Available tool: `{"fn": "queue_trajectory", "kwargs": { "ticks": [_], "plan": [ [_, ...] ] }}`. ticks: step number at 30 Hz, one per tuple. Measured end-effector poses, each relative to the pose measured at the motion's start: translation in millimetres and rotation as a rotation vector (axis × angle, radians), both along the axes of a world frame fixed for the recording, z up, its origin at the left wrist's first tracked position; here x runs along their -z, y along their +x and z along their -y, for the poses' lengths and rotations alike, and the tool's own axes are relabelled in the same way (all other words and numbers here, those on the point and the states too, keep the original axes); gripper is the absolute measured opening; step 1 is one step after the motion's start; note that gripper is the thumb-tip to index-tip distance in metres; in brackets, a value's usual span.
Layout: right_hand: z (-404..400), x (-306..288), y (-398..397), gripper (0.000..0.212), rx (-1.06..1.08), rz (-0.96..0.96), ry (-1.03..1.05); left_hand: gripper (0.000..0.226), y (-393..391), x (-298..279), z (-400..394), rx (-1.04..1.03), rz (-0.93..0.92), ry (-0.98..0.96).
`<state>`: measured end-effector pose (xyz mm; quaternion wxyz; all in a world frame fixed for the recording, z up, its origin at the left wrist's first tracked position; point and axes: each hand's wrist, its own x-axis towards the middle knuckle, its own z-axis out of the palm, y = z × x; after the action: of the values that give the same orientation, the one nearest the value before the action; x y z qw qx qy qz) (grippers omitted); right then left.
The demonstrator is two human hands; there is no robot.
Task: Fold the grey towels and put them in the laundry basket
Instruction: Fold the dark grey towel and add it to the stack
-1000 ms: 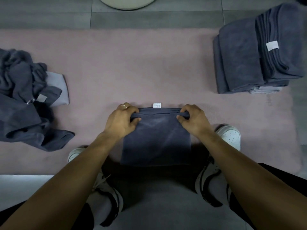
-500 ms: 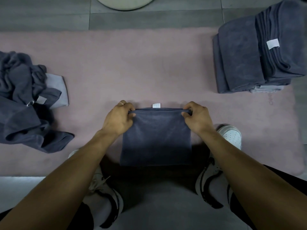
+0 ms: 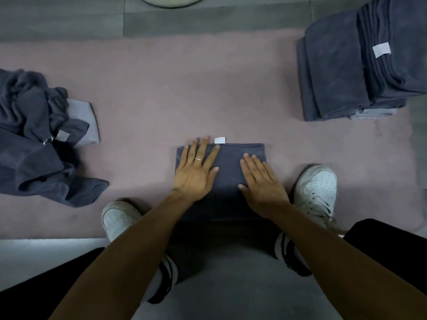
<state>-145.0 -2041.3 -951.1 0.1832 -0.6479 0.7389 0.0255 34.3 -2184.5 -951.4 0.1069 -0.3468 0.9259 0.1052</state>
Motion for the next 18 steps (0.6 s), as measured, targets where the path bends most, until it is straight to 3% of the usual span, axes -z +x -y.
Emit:
{"fn": "queue_trajectory", "kwargs": {
  "ticks": [4,6,12,15,18],
  "plan": [
    [-6.2,-6.9,14.2,0.072,0.253,-0.043,0.082,0.066,3.5,-4.4,2.2,-0.305,0.081,0.024],
    [-6.1,-15.8,27.7,0.068,0.299,-0.053,0.073,0.070,4.3,-10.0,-0.1,-0.363,0.119,0.010],
    [-34.5,-24.1,56.0,0.065,0.055,0.036,0.097,0.066,47.5,-27.8,-62.3,0.043,-0.008,0.005],
    [-61.6,-25.4,59.9,0.069,-0.068,0.042,0.150,0.064,85.3,-25.5,-88.2,0.203,0.049,0.019],
    [-79.6,-32.7,56.7,0.073,-0.057,-0.037,0.191,0.070,94.3,-26.3,-96.7,0.210,0.156,0.022]
  ]
}}
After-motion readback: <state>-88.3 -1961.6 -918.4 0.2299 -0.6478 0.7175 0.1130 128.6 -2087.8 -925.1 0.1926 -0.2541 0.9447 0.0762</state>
